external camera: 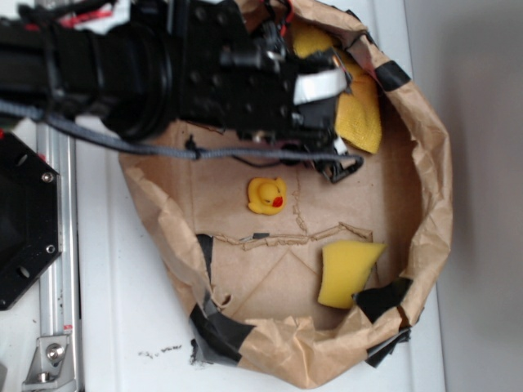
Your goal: Grab the yellow cloth.
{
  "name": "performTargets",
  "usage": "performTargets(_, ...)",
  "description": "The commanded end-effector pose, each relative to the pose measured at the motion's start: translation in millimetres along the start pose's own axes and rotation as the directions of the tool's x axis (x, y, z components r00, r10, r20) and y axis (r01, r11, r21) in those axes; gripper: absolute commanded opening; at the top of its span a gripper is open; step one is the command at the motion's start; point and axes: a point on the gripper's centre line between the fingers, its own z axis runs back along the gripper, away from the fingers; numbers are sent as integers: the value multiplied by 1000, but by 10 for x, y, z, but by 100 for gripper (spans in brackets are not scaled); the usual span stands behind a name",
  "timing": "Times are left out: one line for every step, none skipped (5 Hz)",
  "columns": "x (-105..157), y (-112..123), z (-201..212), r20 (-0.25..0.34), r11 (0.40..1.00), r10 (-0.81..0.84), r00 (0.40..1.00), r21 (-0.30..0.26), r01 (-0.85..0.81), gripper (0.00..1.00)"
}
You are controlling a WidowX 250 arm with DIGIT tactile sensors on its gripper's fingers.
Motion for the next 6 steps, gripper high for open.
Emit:
performTargets(261,-256,33,42,998,-35,999,-55,37,0)
performTargets(295,-234,-12,31,999,-29,999,-42,31,0)
performTargets(292,-219,-62,21,999,-34,999,-28,35,0)
performTargets(300,-215,-98,16,999,-33,999,-7,33,0)
performTargets(359,-132,-209,11,999,-5,1000,42,5,0)
performTargets(407,-34,-206,-6,999,3,1000,40,-2,0)
